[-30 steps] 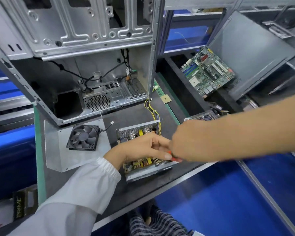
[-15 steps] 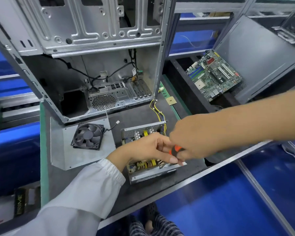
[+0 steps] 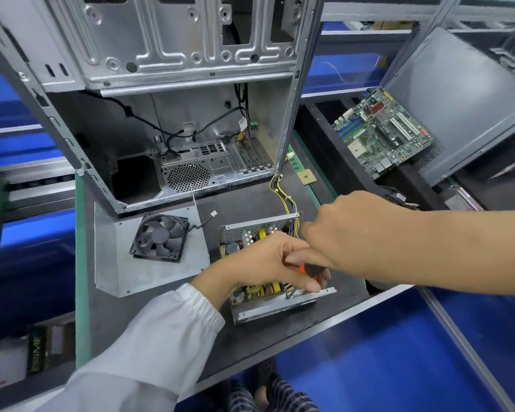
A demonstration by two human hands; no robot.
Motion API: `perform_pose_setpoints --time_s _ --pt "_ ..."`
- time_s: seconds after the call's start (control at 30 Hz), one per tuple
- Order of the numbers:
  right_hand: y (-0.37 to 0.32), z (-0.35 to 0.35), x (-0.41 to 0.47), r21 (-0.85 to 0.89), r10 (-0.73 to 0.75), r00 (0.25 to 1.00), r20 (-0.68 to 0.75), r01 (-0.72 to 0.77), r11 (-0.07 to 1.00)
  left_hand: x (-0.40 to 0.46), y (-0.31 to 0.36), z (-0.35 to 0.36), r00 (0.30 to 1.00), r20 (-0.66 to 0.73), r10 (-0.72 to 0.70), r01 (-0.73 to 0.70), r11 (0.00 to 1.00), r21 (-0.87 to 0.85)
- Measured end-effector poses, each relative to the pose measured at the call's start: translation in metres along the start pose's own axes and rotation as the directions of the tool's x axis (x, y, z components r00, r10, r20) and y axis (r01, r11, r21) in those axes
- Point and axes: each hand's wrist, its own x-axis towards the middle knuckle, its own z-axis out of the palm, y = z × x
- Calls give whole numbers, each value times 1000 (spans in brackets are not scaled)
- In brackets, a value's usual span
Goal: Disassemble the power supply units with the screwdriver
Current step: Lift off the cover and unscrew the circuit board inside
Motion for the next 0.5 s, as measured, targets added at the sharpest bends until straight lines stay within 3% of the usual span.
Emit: perform_pose_setpoints --time_s 0.13,0.3,0.4,0.5 --pt "3 8 -6 137 -53 998 25 49 989 -7 -4 -4 999 -1 38 -37 983 -179" --pt "11 1 -18 406 -39 993 115 -12 914 -7 -9 -7 998 -66 11 -24 980 -200" --pt "13 -7 -18 231 104 989 104 -126 965 -6 -8 -6 998 -46 38 -47 978 -202" --pt "5 -3 -16 140 88 990 109 -103 985 -6 -9 -6 997 -2 78 -77 981 -178"
